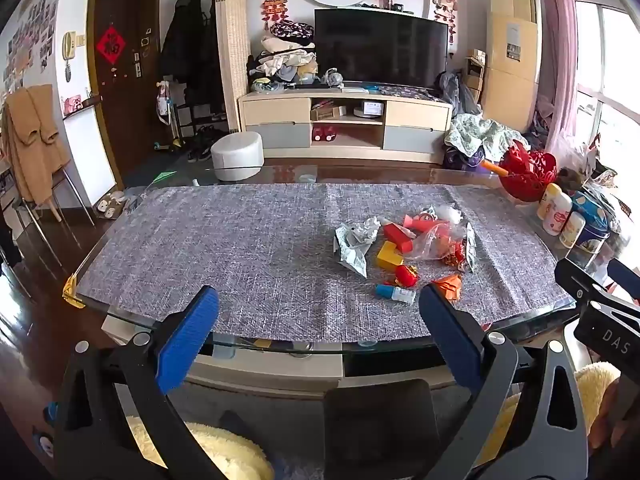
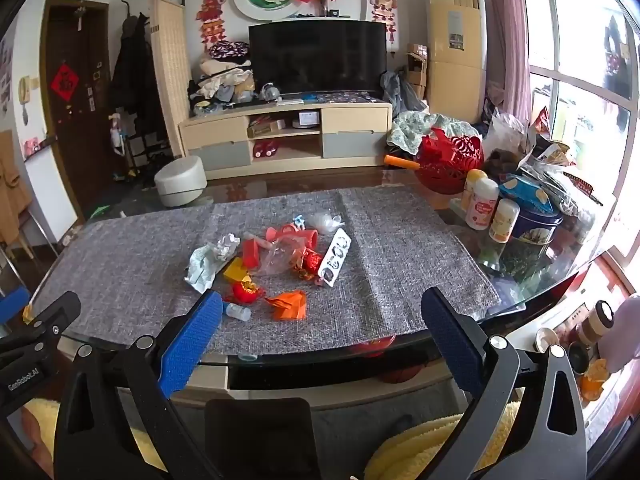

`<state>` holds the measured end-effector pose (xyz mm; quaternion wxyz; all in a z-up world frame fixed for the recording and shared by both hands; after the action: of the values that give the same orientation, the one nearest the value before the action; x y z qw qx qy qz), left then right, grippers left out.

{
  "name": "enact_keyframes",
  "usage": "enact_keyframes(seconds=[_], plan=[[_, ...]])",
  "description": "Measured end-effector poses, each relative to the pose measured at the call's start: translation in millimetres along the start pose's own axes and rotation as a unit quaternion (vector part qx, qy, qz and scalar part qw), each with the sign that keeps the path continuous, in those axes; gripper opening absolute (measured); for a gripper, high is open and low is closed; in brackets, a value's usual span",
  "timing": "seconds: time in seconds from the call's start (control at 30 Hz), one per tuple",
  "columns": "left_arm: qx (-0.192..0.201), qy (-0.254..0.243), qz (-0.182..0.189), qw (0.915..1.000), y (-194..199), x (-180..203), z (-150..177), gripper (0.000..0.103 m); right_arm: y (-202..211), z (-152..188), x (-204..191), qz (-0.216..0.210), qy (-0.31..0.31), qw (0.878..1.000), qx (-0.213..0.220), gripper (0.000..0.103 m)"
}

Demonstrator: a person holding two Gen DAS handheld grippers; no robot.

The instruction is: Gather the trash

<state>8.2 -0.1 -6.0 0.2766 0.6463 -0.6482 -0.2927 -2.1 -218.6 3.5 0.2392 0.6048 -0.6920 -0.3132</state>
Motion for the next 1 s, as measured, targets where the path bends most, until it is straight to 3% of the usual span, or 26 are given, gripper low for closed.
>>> enact_keyframes(seconds=[1.0], plan=[[0.003, 0.003, 0.002, 1.0, 1.9, 2.6, -1.6, 0.095, 2.3, -0.9, 1.6, -0.002, -0.002, 1.0, 0.001, 0.1]])
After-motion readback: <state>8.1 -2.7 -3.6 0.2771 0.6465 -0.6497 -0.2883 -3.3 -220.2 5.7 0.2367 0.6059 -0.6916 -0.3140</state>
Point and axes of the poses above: each gripper's, at about its wrist camera, not at the fingertips, and y roughly against the way its jaws point, x to its right, z to its underside, the point moved 1 cm from there along -y, roughly the way its jaws point, and after that the axes turned 11 degrees about -x, right-handed, at the moved point
